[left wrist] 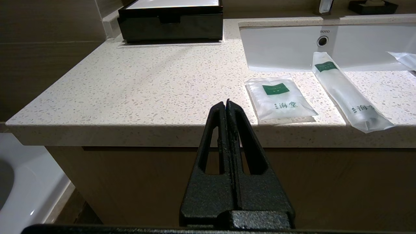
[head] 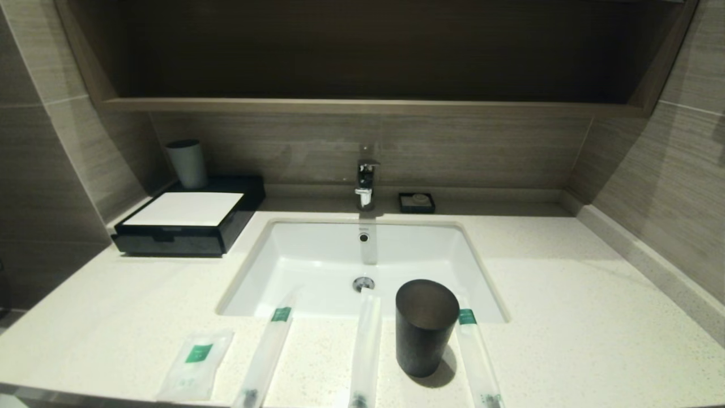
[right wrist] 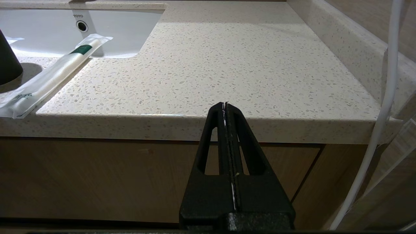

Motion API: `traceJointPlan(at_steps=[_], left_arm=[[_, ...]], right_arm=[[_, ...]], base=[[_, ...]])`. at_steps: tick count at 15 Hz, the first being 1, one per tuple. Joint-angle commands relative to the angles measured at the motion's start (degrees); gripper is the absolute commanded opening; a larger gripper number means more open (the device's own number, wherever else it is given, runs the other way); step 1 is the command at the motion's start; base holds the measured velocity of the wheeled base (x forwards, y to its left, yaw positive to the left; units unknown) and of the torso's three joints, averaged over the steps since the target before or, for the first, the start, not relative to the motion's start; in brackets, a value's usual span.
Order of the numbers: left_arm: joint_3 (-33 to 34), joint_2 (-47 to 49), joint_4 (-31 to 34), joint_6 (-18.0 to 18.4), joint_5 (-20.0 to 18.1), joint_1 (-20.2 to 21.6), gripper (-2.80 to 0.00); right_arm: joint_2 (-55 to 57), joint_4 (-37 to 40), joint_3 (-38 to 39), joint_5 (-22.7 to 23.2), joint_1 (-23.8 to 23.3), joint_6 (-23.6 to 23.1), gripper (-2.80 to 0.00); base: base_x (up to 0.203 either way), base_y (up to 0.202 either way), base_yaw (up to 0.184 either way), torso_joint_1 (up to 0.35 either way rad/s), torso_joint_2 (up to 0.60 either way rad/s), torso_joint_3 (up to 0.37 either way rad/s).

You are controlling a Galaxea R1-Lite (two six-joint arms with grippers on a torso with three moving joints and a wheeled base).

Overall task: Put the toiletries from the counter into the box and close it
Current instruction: Open the drawer

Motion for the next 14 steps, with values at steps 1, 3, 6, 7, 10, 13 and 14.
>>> traceJointPlan(at_steps=[1, 3, 6, 7, 10, 13, 14], left_arm=[[1.14, -0.02, -0.02, -0.01, 0.0, 0.11, -2.8], [1.14, -0.02, -0.02, 0.08, 0.0, 0.11, -2.8], [1.14, -0.02, 0.06, 0.08, 0.0, 0.02, -2.8], [1.14, 0.0, 0.06, 0.26, -0.09, 0.08, -2.8], [1.14, -0.02, 0.01, 0.09, -0.06, 0.03, -2.8], [1.14, -0.02, -0.02, 0.17, 0.01, 0.09, -2.8], [1.14, -0.02, 0.06, 0.17, 0.09, 0.11, -2.8]], right_arm=[[-0.01, 0.0, 0.0, 0.0, 0.0, -0.05, -2.8], [0.0, 0.0, 0.0, 0.0, 0.0, -0.05, -2.8], [0.0, 0.0, 0.0, 0.0, 0.0, -0.05, -2.8], [0.0, 0.0, 0.0, 0.0, 0.0, -0.05, -2.8], [0.0, 0.0, 0.0, 0.0, 0.0, -0.05, -2.8], [0.0, 0.0, 0.0, 0.0, 0.0, -0.05, -2.8], [0.0, 0.0, 0.0, 0.0, 0.0, -0.05, -2.8]], base=[[0.0, 0.0, 0.0, 0.0, 0.0, 0.0], [0.0, 0.0, 0.0, 0.0, 0.0, 0.0], [0.0, 0.0, 0.0, 0.0, 0.0, 0.0], [0.0, 0.0, 0.0, 0.0, 0.0, 0.0], [0.0, 0.0, 0.0, 0.0, 0.0, 0.0], [0.0, 0.0, 0.0, 0.0, 0.0, 0.0], [0.0, 0.0, 0.0, 0.0, 0.0, 0.0]])
